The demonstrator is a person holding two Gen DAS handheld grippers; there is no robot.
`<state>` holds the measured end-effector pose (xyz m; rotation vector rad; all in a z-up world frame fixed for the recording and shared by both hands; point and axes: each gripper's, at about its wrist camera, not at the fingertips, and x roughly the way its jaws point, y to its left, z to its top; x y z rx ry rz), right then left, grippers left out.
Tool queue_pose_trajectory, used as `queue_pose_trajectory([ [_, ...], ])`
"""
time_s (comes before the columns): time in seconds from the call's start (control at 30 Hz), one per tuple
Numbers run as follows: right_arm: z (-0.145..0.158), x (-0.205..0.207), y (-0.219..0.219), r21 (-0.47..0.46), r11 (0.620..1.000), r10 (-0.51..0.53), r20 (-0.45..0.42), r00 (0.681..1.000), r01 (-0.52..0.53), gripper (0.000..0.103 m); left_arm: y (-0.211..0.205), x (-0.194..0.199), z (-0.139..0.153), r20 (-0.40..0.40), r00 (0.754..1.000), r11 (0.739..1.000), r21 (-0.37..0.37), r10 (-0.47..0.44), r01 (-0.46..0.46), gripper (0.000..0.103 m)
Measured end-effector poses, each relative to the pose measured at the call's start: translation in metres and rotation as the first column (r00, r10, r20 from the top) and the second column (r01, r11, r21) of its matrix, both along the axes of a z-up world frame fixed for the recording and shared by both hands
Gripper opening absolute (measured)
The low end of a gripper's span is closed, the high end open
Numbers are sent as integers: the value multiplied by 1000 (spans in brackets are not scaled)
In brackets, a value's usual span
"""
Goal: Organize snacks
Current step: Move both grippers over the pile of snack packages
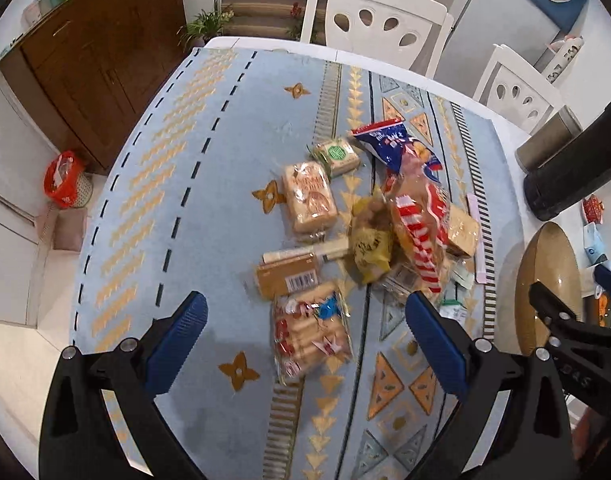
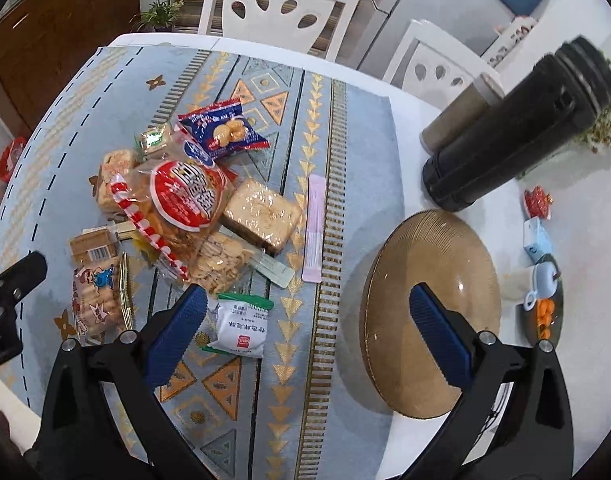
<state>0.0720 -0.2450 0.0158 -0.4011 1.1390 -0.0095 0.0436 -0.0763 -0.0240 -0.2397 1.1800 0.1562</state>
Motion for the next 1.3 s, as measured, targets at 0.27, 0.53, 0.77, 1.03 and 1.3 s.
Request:
queue_pose_trajectory([
  [0.27,16,3,16,131,981,134,73,988,-143,100,3,-5,6,1,996,995,44,84,-84,98],
  [0.53,-28,-25,-23,252,966,43,31,999,-49,100,16,-37,-12,-47,986,984,89,159,-154,98],
  [0.77,-59,-49,-25,334,943,28,-87,996,3,100,4,-58,-48,-106,992,998,-11,64,-66,98],
  [1.03,-79,-64,-72,352,930,-62,-129,990,104,100,-16,-55,-65,-65,998,989,-147,-23,14,98],
  [1.3,-95,-49,-58,377,917,-84,-139,987,131,100,-11,-47,-84,-59,998,985,-175,-16,5,98],
])
